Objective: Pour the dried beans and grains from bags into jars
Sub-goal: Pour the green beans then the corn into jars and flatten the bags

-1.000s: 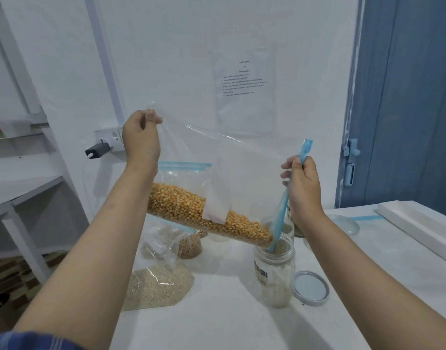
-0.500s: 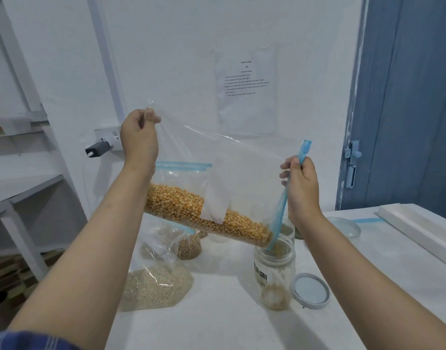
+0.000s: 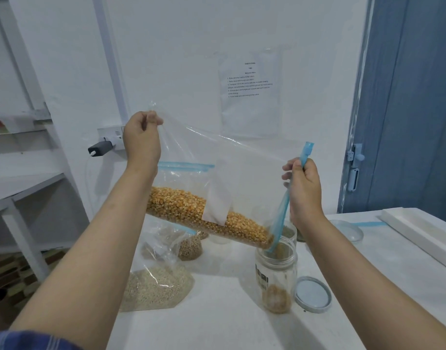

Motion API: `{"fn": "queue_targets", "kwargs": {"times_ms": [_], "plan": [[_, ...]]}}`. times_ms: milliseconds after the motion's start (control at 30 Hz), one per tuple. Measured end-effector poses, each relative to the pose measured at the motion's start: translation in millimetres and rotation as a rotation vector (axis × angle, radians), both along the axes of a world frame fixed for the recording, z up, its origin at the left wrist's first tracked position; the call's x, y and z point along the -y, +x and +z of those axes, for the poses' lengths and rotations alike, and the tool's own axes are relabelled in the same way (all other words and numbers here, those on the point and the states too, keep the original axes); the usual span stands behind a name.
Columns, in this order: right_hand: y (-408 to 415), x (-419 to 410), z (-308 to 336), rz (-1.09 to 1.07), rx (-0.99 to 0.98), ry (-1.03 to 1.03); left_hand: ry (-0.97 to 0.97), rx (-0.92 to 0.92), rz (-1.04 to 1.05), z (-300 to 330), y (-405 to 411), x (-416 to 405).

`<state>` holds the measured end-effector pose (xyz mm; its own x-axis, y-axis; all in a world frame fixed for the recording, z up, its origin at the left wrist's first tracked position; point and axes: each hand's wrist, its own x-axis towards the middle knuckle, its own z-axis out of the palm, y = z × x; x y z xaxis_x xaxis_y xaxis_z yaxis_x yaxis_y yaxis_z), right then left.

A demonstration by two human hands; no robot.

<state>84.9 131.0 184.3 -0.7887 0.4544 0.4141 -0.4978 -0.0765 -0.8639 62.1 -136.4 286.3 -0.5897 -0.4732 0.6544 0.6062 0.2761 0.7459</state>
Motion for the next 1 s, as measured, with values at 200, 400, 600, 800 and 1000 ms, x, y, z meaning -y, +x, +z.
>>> {"fn": "queue_targets", "kwargs": {"times_ms": [200,400,600,800,1000], "plan": [[0.4,0.2,-0.5,-0.011,0.0,0.006,-0.009,-0.002,0.006,1.8,1.9,-1.8],[0.7,-0.6,0.0,-0.016,-0.001,0.01,-0.001,0.003,0.007,0.8,2.8,-3.8],[1.0,-1.6,-0.3,-0.018,0.004,0.018,-0.004,0.003,0.011,0.8,1.0,-3.4],[-0.2,-2.9,-1.2,-0.019,0.004,0.016,0.007,0.003,0.01,0.6,-1.3,-2.8],[-1.5,-2.9,-2.1,-0.015,0.008,0.017,0.01,0.005,0.01,-0.6,0.7,-2.2]]}}
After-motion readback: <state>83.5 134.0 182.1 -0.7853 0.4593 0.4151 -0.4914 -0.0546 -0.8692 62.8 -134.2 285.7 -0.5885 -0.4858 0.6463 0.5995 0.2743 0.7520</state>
